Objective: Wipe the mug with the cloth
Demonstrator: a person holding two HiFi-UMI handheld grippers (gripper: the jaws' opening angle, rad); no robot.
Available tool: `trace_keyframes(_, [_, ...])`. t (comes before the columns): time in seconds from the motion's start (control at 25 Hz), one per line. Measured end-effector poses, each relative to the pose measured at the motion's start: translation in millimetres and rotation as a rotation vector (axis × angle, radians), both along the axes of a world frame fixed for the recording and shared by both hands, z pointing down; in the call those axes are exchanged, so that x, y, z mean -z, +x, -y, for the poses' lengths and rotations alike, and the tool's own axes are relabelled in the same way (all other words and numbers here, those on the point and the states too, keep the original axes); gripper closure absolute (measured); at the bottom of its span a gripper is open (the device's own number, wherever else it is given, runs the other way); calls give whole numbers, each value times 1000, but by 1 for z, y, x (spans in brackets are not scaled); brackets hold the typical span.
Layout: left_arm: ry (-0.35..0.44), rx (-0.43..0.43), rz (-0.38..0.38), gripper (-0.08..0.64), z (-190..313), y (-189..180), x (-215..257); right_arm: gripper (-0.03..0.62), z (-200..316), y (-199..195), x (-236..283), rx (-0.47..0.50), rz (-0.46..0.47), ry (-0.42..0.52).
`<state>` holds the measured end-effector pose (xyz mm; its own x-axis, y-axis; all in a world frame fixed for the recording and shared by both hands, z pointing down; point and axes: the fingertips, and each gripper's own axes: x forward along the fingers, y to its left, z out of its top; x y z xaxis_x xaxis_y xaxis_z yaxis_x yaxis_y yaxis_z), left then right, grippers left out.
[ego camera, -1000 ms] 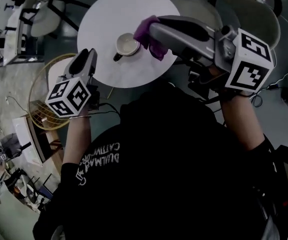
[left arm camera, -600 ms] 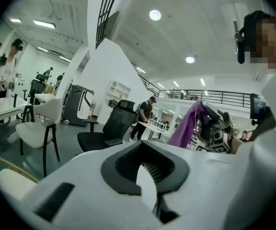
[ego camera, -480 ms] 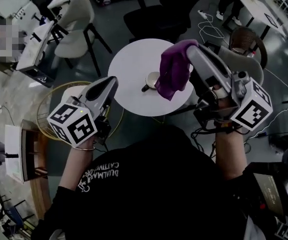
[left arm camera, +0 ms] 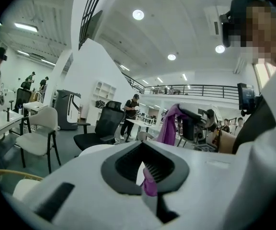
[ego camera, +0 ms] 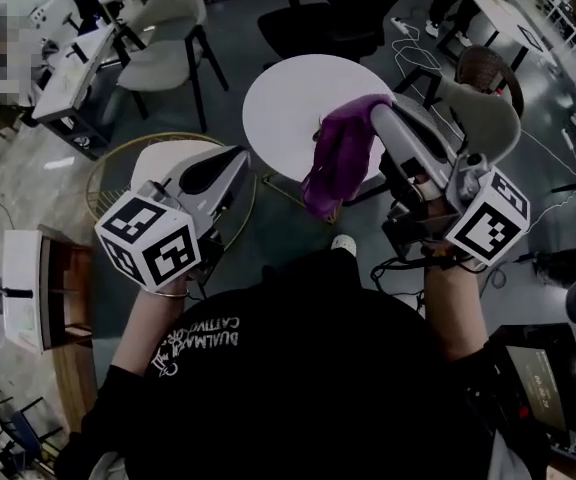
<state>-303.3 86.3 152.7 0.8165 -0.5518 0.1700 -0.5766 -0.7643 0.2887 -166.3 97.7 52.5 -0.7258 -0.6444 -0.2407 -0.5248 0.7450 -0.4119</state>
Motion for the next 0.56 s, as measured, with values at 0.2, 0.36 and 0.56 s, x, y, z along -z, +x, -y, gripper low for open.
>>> trace_keyframes(0.2, [-6,4,-20,560,-19,-45,7,574,-22,-46,-6,-39,-57,-11])
trace_keyframes(0.36, [-15,5,-21,560,-22,-57,5,574,-26,-60,-6,-49,-76,-6])
trace_keyframes(0.56, [-35,-14,-24,560,-25,-56,4,574,-23,-58,-13,-67,-70,-44])
